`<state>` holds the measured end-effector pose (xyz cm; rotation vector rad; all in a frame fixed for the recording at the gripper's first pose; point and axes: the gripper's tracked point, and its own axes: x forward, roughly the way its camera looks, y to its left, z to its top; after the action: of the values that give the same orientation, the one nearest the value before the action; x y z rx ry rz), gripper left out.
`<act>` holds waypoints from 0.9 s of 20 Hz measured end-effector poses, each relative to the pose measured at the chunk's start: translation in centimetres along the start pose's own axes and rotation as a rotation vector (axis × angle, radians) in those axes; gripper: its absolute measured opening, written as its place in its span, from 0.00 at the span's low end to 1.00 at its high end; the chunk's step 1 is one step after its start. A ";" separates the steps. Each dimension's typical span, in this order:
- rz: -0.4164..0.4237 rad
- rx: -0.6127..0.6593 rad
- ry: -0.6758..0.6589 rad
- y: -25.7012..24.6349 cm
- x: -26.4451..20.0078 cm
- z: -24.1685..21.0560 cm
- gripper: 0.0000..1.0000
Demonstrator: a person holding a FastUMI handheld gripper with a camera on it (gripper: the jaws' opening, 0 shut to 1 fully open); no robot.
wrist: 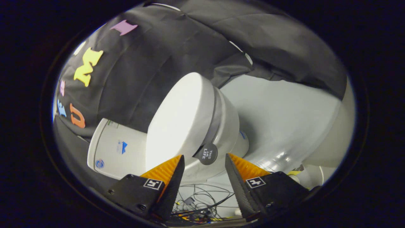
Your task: Open the toilet lid.
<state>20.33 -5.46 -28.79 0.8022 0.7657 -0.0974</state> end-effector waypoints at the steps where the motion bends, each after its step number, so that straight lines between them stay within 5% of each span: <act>1: -0.006 -0.006 0.013 -0.2 0.5 0.0 0.78; 10: 0.078 0.148 0.085 0.0 2.7 -0.6 0.58; 16: 0.103 0.287 0.087 -0.1 3.4 0.0 0.25; 18: 0.115 0.325 0.091 0.0 3.4 0.1 0.21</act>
<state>22.81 -4.84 -30.97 1.1647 0.7985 -0.0835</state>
